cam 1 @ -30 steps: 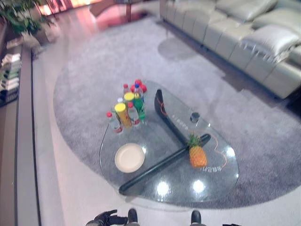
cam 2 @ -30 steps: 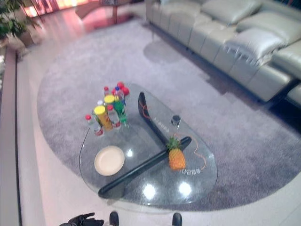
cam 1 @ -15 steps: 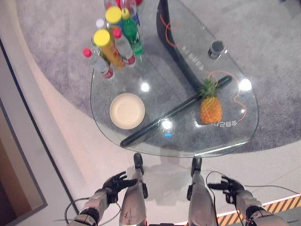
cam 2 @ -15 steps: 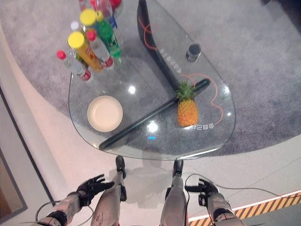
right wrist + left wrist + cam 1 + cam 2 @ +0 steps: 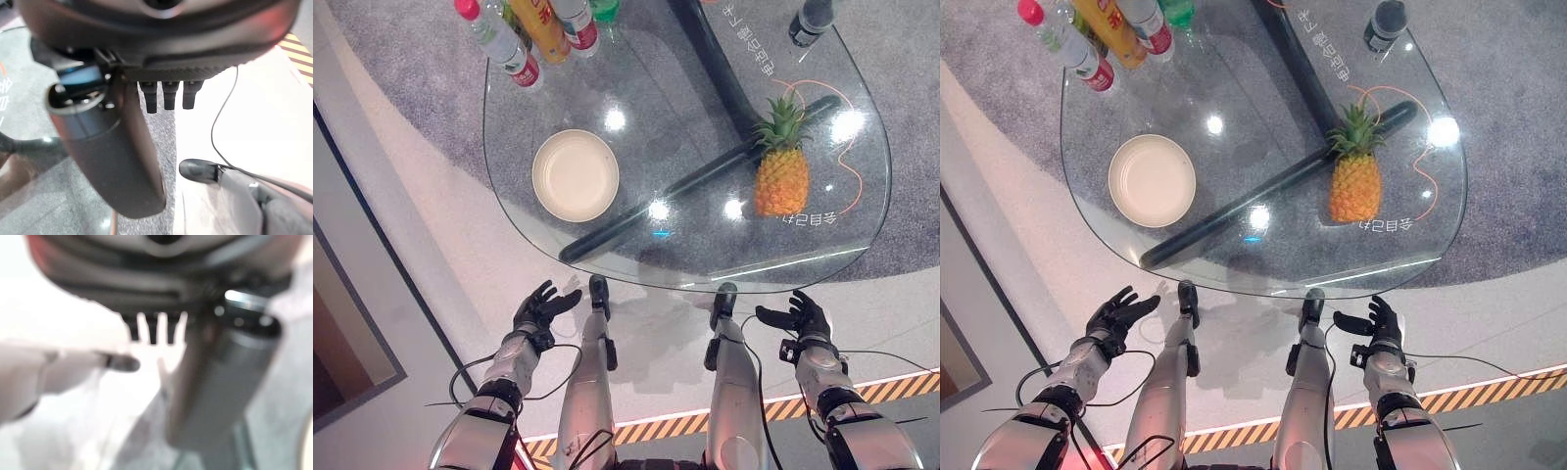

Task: Pick up the fruit to the plate

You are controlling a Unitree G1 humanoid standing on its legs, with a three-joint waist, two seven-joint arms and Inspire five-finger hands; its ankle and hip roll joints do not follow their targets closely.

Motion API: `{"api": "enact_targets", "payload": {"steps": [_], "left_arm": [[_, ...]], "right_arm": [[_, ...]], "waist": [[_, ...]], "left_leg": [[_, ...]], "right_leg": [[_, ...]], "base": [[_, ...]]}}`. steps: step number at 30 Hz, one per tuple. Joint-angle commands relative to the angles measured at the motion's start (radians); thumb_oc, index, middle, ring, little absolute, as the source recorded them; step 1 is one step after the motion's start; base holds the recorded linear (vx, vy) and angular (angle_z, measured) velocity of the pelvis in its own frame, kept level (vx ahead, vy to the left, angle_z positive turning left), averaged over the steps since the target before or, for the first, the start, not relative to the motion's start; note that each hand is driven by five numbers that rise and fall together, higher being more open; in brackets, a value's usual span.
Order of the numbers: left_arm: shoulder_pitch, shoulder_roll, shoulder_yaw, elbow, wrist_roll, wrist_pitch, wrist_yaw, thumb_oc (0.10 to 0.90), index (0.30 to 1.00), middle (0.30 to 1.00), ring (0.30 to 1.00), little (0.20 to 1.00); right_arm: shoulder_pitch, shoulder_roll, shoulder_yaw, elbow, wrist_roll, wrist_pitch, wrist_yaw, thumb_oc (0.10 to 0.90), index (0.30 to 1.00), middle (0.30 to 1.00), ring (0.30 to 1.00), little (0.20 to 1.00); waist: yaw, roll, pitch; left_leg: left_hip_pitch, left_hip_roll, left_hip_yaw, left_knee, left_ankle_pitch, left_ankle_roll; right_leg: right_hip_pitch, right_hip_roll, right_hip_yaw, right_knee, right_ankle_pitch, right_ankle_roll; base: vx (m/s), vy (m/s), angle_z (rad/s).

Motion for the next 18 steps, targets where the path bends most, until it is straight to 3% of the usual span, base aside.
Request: {"api": "enact_targets", "payload": {"steps": [1, 8, 18], "left_arm": [[0.038, 0.051, 0.037, 0.009, -0.038, -0.054, 0.055, 0.800, 0.900, 0.900, 0.900, 0.900], [0.037, 0.040, 0.032, -0.005, -0.032, -0.095, 0.089, 0.800, 0.900, 0.900, 0.900, 0.900], [0.019, 0.049, 0.024, -0.010, -0.030, -0.098, 0.099, 0.800, 0.900, 0.900, 0.900, 0.900]], "right_arm": [[0.050, -0.043, -0.029, -0.029, 0.033, -0.025, -0.042, 0.800, 0.900, 0.900, 0.900, 0.900], [0.027, -0.031, -0.012, -0.033, 0.025, -0.038, -0.052, 0.800, 0.900, 0.900, 0.900, 0.900], [-0.013, -0.045, 0.001, -0.036, 0.051, -0.041, -0.050, 0.800, 0.900, 0.900, 0.900, 0.900]], "waist": [[0.000, -0.034, -0.005], [0.008, -0.037, -0.005], [0.017, -0.046, -0.005]], "left_leg": [[-0.114, -0.012, -0.069, 0.223, -0.129, 0.006], [-0.164, -0.007, -0.083, 0.235, -0.129, 0.009], [-0.192, -0.006, -0.092, 0.211, -0.111, 0.006]], "right_leg": [[-0.095, 0.014, 0.018, 0.030, 0.059, -0.028], [-0.155, 0.022, 0.020, 0.067, 0.047, -0.038], [-0.177, 0.029, 0.002, 0.043, 0.059, -0.042]], "base": [[-0.02, -0.029, 0.04], [-0.01, -0.011, 0.00], [0.00, 0.000, 0.00]]}}
